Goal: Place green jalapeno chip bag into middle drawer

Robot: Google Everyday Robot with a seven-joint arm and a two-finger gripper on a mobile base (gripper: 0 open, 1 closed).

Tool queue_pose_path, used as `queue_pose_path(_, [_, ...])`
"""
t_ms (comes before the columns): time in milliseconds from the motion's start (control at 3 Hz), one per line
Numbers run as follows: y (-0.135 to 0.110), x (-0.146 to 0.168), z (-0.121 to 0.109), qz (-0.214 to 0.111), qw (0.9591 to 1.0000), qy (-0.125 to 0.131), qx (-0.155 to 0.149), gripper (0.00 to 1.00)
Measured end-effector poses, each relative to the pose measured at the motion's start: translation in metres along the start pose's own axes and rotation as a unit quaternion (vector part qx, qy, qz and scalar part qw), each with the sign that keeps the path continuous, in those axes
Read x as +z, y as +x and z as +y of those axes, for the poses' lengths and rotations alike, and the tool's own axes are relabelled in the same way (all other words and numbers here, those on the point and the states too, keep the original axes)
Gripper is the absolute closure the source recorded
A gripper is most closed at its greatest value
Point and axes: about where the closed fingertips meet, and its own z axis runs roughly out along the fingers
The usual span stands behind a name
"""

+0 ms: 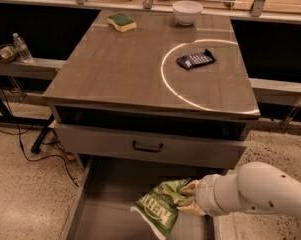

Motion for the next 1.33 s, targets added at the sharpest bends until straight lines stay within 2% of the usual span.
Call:
queue_pose_path(667, [0.044,0.076,-0.017,-0.006,0.9982,0.046,0.039,1.00])
queue_pose_path(1000, [0.045,0.079,-0.029,-0.010,0.9966,0.070,0.043,1.00])
queue_pose_path(1333, [0.045,0.079,-0.029,-0.010,0.9966,0.070,0.043,1.00])
